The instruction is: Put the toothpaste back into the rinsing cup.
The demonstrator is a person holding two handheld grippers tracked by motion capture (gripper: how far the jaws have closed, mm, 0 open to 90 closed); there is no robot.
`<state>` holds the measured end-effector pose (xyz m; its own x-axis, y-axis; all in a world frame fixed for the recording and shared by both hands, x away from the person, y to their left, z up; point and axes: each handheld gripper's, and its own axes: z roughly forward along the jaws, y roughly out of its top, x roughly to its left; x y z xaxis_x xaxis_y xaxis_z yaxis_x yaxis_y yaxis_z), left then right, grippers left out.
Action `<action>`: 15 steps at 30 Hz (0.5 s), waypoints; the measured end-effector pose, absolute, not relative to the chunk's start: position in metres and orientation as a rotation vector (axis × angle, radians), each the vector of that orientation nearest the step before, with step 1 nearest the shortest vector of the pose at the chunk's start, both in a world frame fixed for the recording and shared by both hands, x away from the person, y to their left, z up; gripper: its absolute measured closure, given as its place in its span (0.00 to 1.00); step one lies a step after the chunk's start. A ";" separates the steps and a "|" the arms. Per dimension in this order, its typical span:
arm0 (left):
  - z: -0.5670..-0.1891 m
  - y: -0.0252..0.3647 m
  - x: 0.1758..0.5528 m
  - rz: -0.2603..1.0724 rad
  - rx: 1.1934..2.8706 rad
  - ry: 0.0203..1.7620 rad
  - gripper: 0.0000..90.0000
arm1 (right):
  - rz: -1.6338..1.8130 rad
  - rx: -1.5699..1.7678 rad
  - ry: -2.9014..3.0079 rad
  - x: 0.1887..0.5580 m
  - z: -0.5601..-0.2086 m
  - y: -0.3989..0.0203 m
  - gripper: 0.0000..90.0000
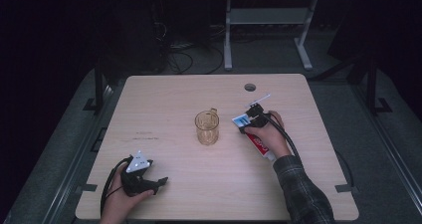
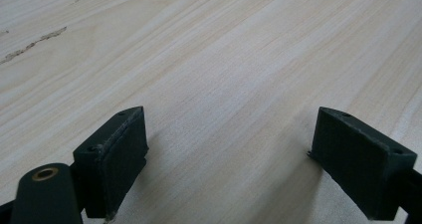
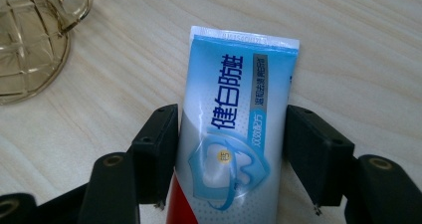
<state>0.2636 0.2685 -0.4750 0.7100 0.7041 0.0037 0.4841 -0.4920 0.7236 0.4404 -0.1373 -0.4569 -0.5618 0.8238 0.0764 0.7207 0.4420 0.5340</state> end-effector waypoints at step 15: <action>-0.475 0.268 0.263 0.390 2.189 0.899 0.14 | 0.744 1.294 2.488 0.433 -0.457 -0.132 0.52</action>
